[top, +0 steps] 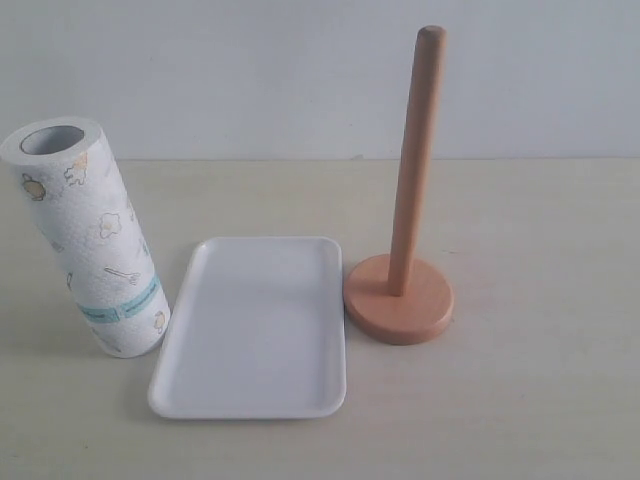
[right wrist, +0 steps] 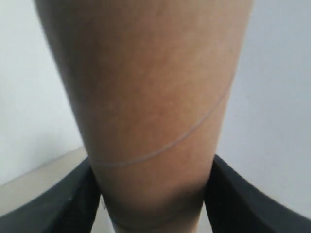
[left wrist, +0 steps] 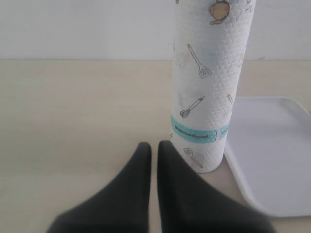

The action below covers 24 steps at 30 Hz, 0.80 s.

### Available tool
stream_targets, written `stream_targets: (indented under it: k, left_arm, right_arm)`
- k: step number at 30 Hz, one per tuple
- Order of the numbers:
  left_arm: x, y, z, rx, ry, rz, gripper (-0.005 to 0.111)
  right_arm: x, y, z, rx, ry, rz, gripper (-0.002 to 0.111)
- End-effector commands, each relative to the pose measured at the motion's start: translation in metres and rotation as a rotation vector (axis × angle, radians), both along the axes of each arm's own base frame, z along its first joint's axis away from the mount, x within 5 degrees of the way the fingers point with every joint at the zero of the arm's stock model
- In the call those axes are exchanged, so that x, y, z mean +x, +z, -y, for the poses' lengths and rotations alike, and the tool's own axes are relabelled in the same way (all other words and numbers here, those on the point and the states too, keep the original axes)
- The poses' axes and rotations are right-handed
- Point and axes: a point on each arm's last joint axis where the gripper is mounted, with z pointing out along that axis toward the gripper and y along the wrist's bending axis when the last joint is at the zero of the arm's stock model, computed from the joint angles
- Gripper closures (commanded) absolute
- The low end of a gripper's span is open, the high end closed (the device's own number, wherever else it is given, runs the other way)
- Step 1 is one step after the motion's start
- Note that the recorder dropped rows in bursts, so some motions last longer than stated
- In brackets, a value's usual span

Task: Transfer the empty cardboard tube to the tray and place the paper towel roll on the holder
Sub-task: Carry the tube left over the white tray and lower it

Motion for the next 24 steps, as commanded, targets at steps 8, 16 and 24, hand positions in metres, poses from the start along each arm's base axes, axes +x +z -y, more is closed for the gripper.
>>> stream_targets:
  k: [8,16,24]
  left_arm:
    - [0.000,-0.001,0.000,-0.002,-0.001,-0.004,0.103]
    - [0.000,-0.001,0.000,-0.002,-0.001,-0.004,0.103]
    - [0.000,-0.001,0.000,-0.002,-0.001,-0.004,0.103]
  right_arm:
    - [0.072,-0.061,-0.113,-0.295,-0.033,-0.519,0.109]
    - [0.097,-0.108,-0.146,-0.367,-0.107,-0.697,0.109]
    - [0.115,-0.161,-0.163,-0.516,-0.169,-0.844,0.109]
